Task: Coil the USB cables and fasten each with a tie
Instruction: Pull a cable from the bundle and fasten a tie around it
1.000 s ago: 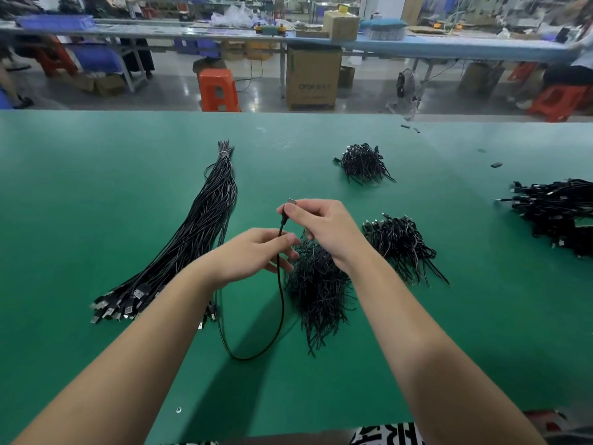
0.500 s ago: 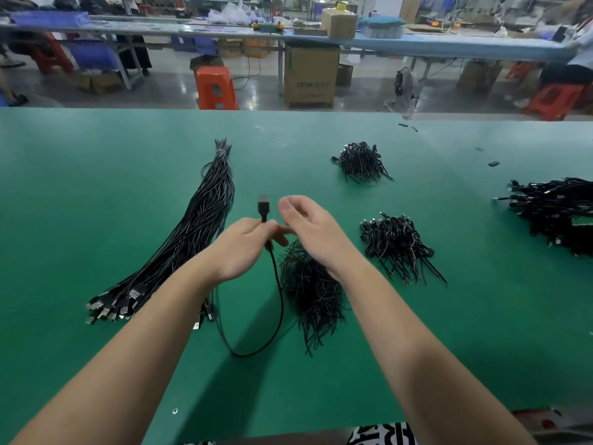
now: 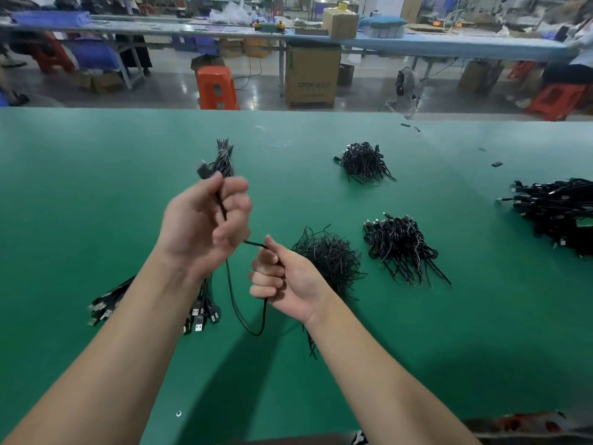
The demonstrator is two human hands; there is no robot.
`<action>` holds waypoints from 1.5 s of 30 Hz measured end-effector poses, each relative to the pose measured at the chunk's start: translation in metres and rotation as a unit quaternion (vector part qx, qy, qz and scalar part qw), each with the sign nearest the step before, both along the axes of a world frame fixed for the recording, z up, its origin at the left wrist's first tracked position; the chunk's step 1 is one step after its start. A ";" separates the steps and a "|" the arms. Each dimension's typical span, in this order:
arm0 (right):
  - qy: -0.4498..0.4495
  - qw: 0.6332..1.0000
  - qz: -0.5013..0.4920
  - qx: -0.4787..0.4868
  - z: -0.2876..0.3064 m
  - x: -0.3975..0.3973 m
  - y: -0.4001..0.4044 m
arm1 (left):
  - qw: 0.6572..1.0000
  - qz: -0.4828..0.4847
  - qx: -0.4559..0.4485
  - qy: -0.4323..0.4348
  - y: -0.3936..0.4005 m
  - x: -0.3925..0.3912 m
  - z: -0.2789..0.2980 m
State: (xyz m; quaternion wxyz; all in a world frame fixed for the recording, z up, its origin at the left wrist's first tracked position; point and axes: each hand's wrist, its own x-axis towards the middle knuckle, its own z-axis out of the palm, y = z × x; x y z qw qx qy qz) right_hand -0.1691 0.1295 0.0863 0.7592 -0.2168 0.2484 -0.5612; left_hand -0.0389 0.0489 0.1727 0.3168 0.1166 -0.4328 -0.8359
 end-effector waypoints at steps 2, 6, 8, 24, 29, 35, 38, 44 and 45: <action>0.028 1.000 -0.002 -0.004 0.000 -0.002 -0.004 | 0.986 -0.087 -0.084 -0.114 0.001 0.008 -0.004; 0.089 0.995 -0.040 0.033 0.003 -0.012 -0.010 | 0.872 -0.212 -0.225 -0.379 0.003 0.018 -0.012; 0.080 0.995 -0.043 0.038 0.005 -0.015 -0.012 | 0.822 -0.194 -0.243 -0.478 0.006 0.015 -0.020; 0.156 0.986 -0.055 -0.011 -0.009 0.009 -0.002 | 0.975 0.205 -0.013 -0.089 0.004 -0.021 -0.060; 0.071 0.996 -0.036 0.025 -0.027 0.015 0.002 | 0.974 0.200 0.103 -0.008 -0.005 -0.011 -0.030; 0.001 0.999 -0.009 0.032 -0.030 0.004 0.003 | 0.942 -0.147 -0.166 -0.252 -0.008 0.026 -0.023; 0.049 0.998 -0.021 0.039 -0.026 0.000 -0.001 | 0.844 -0.244 -0.282 -0.385 -0.006 0.029 -0.021; 0.100 0.993 -0.045 0.045 -0.026 -0.001 -0.002 | 0.712 -0.199 -0.330 -0.588 0.008 0.016 -0.030; 0.102 0.993 -0.046 0.042 -0.026 0.000 -0.002 | 0.706 -0.177 -0.334 -0.600 0.009 0.014 -0.032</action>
